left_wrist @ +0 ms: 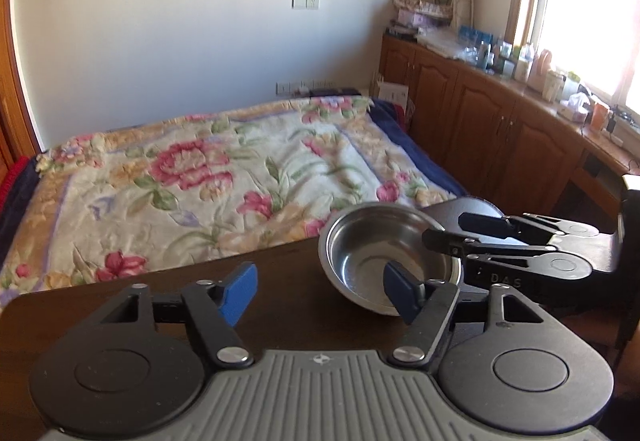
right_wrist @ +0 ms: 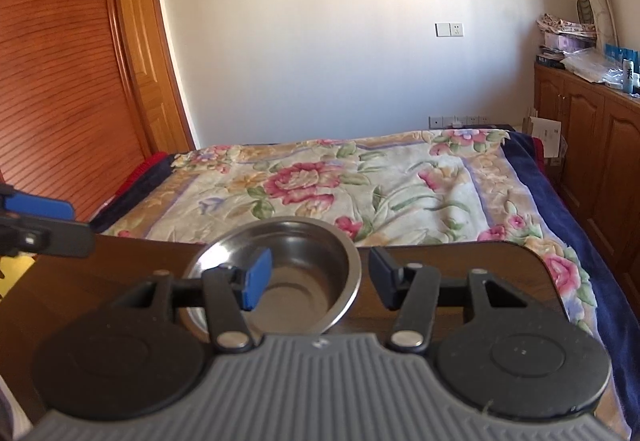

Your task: Organize plates and bowls

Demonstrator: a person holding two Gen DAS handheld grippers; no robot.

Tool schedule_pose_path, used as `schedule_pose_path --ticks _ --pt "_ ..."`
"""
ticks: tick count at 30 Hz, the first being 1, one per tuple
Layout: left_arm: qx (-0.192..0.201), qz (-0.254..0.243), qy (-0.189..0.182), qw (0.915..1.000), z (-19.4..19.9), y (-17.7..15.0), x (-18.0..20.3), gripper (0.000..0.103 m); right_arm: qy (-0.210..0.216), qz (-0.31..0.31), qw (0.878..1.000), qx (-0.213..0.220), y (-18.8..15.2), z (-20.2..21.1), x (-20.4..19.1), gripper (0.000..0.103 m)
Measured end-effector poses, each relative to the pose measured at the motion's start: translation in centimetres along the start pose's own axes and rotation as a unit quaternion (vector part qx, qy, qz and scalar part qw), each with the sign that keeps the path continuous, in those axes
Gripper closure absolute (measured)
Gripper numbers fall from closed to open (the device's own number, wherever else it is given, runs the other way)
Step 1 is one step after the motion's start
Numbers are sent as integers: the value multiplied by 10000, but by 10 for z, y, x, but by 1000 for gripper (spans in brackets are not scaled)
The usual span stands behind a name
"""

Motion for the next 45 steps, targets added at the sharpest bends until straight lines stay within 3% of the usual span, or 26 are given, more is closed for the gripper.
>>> schedule_pose_path --ticks 10,17,23,30,32,45 --pt "-421 18 170 9990 -44 1 5 53 92 -205 9993 -302 -10 -14 9 50" --pt "-637 -92 310 9974 -61 -3 8 53 276 -283 9985 -385 -14 -20 9 59" --pt "-809 -5 254 9964 -70 -6 5 64 503 -326 9971 -469 -17 -24 6 63" --pt "-906 11 194 9957 -74 -9 9 70 578 -352 9967 -454 -17 -24 7 68" --pt "-915 24 148 9957 -74 -10 11 79 599 -354 9966 -445 -17 -24 7 72" --pt "-749 60 135 9971 -52 -5 16 79 738 -590 9948 -371 -9 -19 10 78"
Point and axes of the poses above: each gripper's, at about its wrist camera, not at the fingertips, and z roughly against the way its jaws point, x to its right, y to its top, the point moved 6 cm from there along -z, roughly the way its jaws point, and after that the axes turned 14 degrees about z, right-handed, at the moved point
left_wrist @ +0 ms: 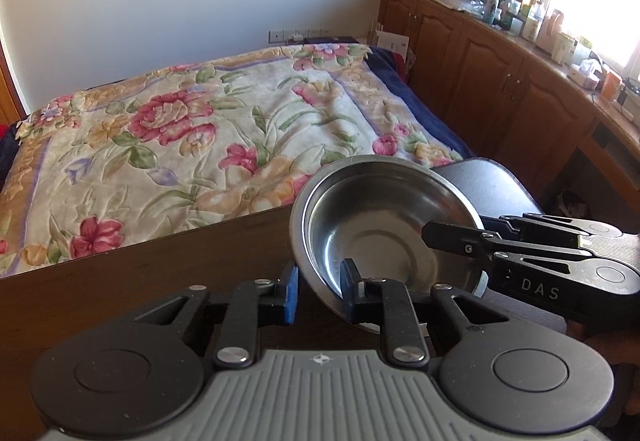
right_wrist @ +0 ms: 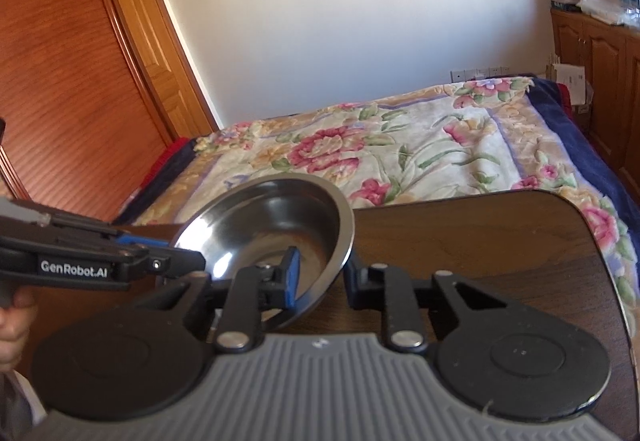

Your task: Organize plates and bowls

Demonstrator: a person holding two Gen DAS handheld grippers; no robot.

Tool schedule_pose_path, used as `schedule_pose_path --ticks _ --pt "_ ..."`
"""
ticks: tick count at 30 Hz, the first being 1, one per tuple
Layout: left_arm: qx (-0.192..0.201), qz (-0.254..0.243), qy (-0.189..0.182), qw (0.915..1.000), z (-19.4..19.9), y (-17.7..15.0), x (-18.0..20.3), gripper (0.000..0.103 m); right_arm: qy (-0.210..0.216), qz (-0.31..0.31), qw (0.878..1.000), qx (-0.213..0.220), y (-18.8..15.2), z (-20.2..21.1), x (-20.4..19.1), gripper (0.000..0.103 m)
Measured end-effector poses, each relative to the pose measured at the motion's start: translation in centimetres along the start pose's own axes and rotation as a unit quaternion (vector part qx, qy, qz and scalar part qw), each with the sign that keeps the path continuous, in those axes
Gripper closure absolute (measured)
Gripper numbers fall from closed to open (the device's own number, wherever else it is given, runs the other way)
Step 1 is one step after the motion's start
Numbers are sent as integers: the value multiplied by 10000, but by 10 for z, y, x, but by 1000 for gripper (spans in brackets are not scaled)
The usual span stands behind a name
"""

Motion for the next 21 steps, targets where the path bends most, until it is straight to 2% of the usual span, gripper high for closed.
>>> schedule_pose_path --ticks 21 --pt "508 -90 -205 9985 98 -10 1 79 -136 474 9983 324 32 65 -45 78"
Point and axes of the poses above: each gripper's, at about its wrist camera, not at the fingertips, and z roughly against the way its jaws point, x to its right, y to its top, the point moved 6 cm from there along -z, roughly the way its jaws point, and after that the axes turned 14 degrees about z, right-handed, at the moved point
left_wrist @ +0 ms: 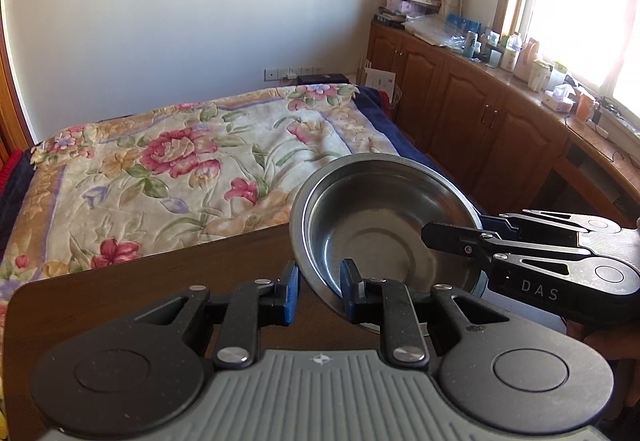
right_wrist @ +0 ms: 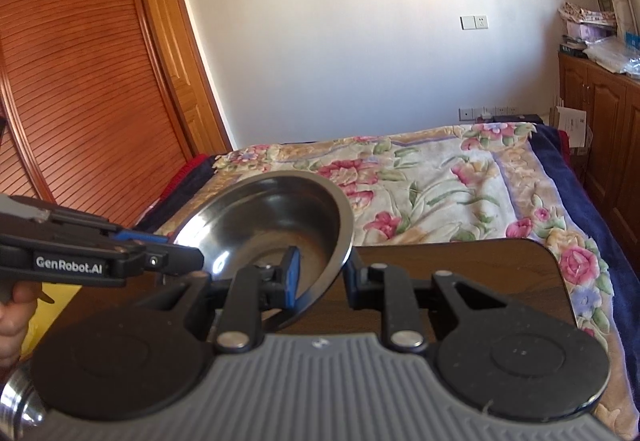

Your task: Organize plates and bowls

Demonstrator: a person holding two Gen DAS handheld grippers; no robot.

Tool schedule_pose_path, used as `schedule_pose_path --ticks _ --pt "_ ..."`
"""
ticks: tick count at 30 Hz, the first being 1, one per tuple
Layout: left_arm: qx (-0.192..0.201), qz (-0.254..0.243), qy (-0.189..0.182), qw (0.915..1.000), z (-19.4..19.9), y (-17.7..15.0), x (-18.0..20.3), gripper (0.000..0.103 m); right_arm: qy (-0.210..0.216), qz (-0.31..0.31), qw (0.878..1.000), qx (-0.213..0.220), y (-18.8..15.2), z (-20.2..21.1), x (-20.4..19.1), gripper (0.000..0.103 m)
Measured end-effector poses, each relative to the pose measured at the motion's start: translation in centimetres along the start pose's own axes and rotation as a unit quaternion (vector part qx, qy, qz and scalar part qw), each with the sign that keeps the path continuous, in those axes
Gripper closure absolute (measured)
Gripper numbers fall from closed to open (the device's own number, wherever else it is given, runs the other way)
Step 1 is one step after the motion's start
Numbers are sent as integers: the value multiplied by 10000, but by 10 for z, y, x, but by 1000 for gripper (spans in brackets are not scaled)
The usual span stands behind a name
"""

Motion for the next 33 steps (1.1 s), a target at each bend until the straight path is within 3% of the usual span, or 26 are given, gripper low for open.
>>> schedule_pose_path --ticks 18,33 --pt "337 10 13 9994 69 -23 -22 79 125 252 9992 267 9 41 -48 78" --pt "420 173 146 9989 118 -87 -70 79 585 483 9968 264 -15 60 -114 78"
Point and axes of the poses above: each gripper's, at about its wrist camera, not at the fingertips, and z roughly against the way its jaws point, x to its right, y to its top, the point moved 6 cm from there along -z, roughly the way its jaws point, and after that the axes turned 14 degrees about z, right-handed, at the moved point
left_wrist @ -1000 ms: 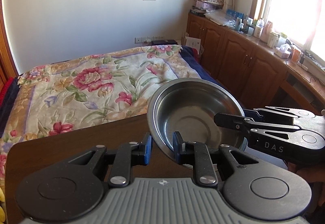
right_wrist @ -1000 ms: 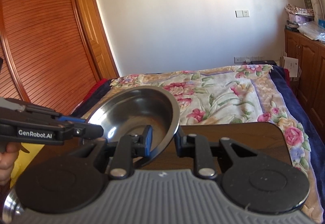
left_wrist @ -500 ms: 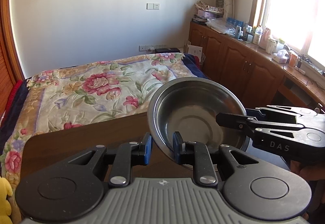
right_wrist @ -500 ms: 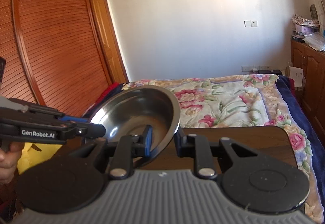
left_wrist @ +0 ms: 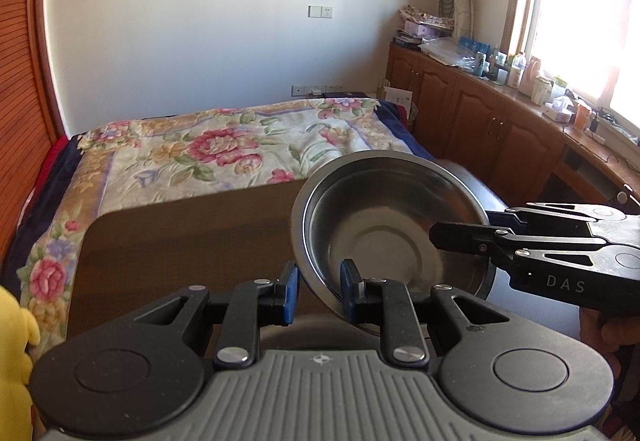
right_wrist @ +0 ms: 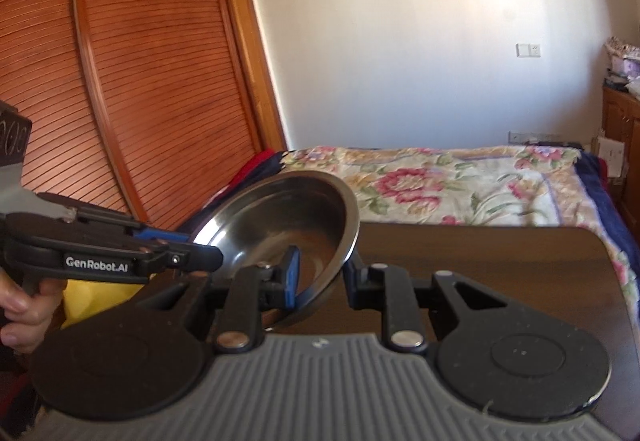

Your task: Organize plates and bowls

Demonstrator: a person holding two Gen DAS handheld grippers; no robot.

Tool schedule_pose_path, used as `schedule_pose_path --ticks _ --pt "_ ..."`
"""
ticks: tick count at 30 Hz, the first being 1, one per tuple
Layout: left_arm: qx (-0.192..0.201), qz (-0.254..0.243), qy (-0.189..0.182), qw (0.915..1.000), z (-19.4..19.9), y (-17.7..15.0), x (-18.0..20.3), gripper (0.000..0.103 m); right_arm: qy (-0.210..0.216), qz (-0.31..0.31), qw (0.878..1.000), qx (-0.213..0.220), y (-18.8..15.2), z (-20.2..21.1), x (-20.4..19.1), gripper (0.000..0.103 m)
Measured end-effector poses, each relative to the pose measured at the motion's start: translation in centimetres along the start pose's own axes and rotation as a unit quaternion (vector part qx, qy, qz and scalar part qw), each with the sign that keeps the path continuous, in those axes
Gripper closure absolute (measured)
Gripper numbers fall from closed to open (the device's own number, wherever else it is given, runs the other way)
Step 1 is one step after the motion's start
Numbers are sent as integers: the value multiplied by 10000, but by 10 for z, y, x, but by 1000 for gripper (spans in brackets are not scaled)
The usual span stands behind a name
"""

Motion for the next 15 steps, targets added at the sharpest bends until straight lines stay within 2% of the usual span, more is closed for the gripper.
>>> schedule_pose_path --ticks 7,15 --pt "14 192 98 9998 22 -32 -23 78 360 32 9993 -93 -15 2 -36 78" --pt "12 278 210 9994 38 -56 -39 78 557 271 9979 -163 -21 8 -67 78"
Point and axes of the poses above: each gripper's, at about its wrist camera, not at the fingertips, and z roughly against the way its jaws point, x to its right, y to its top, the point moved 6 cm from there along -z, roughly the way its jaws point, and after that the axes turned 14 degrees about z, right-handed, at the moved point
